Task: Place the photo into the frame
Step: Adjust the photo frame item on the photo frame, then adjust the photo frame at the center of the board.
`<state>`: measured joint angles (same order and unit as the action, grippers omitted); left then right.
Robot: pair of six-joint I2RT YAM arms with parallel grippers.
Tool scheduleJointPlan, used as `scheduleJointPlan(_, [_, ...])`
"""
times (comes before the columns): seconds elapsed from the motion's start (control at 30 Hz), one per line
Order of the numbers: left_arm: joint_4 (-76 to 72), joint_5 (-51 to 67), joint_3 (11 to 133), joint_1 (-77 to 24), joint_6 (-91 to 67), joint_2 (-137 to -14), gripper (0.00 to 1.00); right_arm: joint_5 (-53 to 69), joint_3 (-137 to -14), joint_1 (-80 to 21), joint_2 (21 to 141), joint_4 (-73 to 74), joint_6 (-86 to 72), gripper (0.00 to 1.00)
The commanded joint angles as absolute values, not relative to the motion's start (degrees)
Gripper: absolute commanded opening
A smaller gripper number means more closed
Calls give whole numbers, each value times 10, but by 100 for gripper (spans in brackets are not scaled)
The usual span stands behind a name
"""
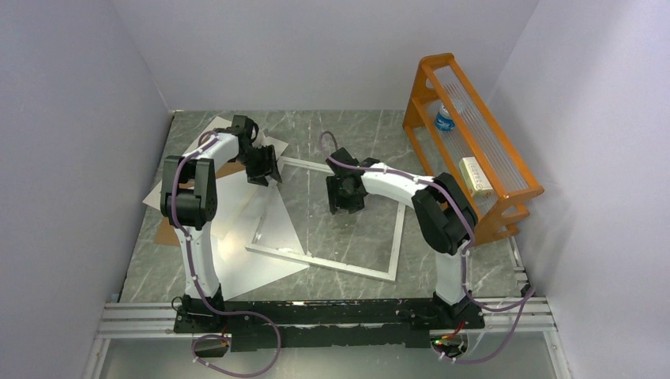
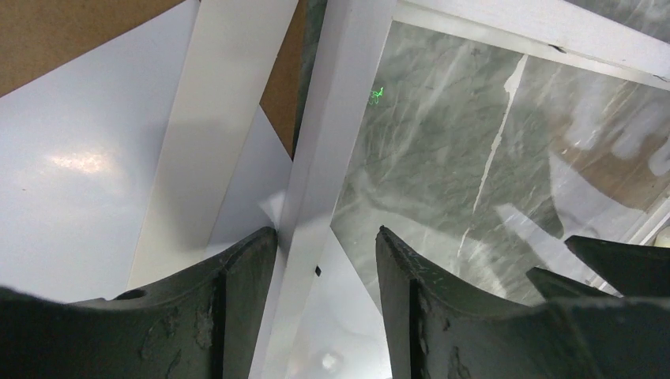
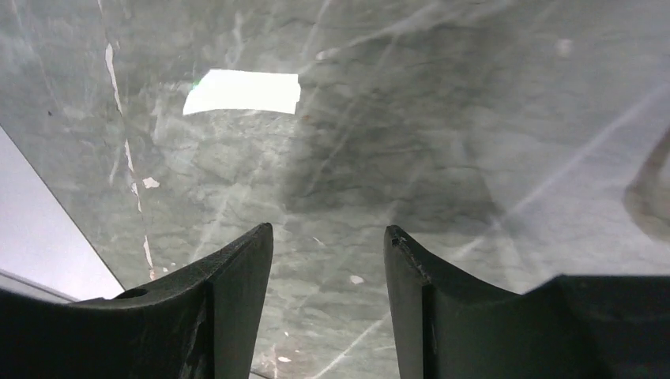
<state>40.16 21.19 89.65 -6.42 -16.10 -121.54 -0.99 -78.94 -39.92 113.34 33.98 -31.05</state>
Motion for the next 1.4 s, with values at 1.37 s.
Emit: scheduleJointPlan(1.37, [403,348,861,-40,-189,-1206,74,-44,-965,-189,1197,339,-212,81])
